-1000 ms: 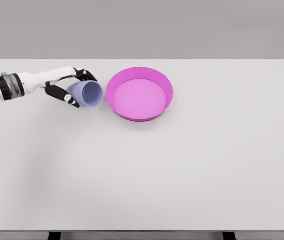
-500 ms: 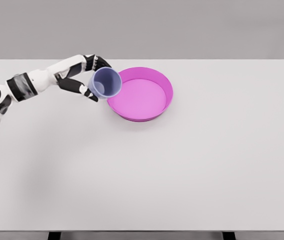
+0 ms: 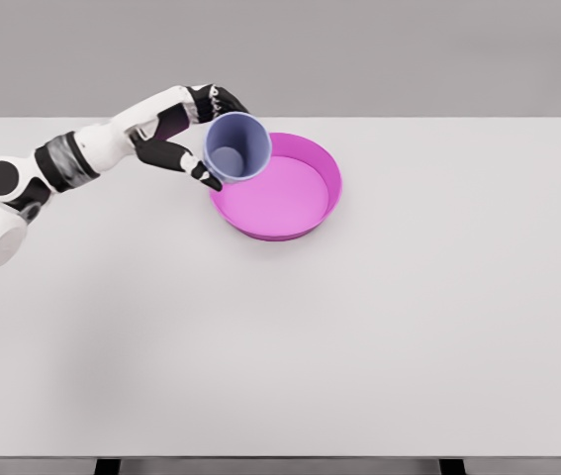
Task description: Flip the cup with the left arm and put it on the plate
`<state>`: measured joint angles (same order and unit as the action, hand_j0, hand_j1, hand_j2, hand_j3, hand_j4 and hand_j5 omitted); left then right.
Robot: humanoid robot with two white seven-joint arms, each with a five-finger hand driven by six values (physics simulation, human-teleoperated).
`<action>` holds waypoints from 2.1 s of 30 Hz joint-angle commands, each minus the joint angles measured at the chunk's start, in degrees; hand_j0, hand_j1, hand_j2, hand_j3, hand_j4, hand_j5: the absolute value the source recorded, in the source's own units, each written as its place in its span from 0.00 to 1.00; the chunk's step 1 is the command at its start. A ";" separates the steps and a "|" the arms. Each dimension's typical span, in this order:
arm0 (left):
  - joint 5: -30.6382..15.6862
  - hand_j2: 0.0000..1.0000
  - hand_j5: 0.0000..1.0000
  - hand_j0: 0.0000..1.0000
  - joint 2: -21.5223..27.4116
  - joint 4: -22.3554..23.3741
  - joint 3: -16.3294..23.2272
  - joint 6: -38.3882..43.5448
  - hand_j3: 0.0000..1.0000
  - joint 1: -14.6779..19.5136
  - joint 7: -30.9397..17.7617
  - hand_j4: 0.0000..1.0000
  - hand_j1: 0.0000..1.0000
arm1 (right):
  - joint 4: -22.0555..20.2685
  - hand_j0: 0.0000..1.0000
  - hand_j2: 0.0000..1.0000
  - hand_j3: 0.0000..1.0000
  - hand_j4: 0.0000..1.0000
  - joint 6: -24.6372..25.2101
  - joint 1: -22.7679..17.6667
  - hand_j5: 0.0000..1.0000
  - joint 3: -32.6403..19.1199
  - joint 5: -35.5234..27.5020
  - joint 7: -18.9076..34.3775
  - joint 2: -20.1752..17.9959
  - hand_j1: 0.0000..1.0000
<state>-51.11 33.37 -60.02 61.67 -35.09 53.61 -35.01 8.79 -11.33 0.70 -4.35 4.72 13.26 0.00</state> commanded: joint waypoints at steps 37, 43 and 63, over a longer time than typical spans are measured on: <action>-16.66 0.53 0.53 0.53 -13.60 11.16 4.60 7.67 0.53 0.53 0.01 0.53 0.53 | 0.00 1.00 1.00 1.00 1.00 -0.01 0.00 1.00 -0.04 0.02 0.02 0.00 1.00; -15.78 0.53 0.53 0.53 -14.74 17.75 4.60 7.67 0.53 0.79 0.01 0.53 0.53 | 0.00 1.00 1.00 1.00 1.00 -0.01 0.00 1.00 -0.04 0.02 0.02 0.00 1.00; -11.74 1.00 1.00 1.00 -16.23 20.65 3.29 7.58 1.00 0.70 1.09 1.00 1.00 | 0.00 1.00 1.00 1.00 1.00 -0.01 0.09 1.00 0.05 0.02 0.02 0.00 1.00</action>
<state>-62.64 17.05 -39.32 65.17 -27.53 54.32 -34.06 8.79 -11.33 0.70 -4.36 4.72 13.26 0.00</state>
